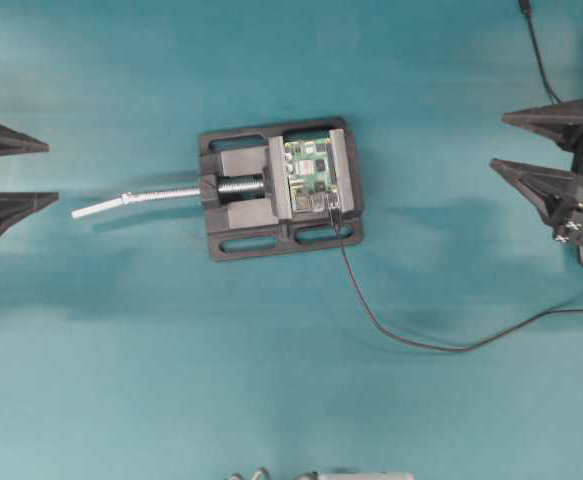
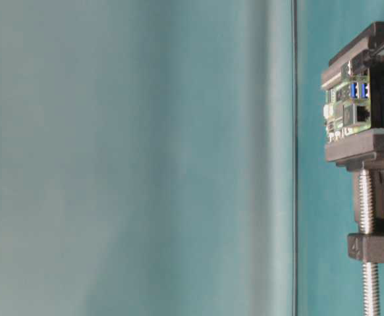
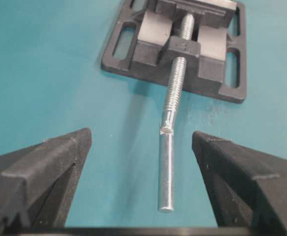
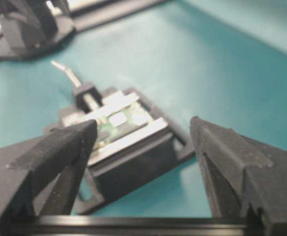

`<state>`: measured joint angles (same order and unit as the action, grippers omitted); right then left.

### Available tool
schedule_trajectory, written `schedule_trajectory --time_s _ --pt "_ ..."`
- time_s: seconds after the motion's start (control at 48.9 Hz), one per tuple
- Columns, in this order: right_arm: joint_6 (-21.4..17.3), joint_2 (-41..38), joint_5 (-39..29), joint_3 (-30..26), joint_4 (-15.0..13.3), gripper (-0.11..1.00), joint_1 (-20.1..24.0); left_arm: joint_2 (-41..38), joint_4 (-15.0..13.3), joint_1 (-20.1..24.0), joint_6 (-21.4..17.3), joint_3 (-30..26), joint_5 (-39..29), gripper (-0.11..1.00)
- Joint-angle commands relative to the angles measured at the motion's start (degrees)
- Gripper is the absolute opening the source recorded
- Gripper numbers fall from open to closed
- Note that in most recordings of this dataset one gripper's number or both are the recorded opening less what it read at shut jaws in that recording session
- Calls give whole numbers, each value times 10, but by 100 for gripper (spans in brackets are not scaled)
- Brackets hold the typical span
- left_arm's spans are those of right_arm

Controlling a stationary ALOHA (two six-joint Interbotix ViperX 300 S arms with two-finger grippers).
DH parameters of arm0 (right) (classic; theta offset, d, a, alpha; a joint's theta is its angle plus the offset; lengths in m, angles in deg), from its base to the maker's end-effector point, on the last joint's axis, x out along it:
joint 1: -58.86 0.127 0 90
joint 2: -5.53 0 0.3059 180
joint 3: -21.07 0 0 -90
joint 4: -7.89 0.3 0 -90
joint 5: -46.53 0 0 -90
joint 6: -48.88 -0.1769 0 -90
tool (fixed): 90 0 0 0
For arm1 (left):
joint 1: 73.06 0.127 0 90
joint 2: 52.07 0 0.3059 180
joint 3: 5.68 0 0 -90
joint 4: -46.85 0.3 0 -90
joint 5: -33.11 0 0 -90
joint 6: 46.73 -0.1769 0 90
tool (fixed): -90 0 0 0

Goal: Insert the USB into the fixed PCB.

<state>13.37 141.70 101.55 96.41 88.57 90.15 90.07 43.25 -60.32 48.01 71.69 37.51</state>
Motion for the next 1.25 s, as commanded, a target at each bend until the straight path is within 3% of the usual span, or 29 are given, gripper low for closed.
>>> schedule_trajectory --time_s 0.0,0.143,0.409,0.859,1.023,1.227 --pt "42 13 6 -4 -4 82 -1 -3 -1 0 7 -7 3 99" --pt "76 16 18 0 -8 82 -4 -3 -1 1 7 -7 3 99" --pt "66 16 -34 -8 -8 82 -4 -3 -1 1 7 -6 3 99" --pt "62 15 -42 -2 -8 83 -4 -3 -1 1 7 -7 3 99" --pt "62 16 -126 4 -7 83 -4 -3 -1 1 7 -7 3 99" --pt "62 16 -301 4 -8 83 -3 -3 -1 1 7 -6 3 99"
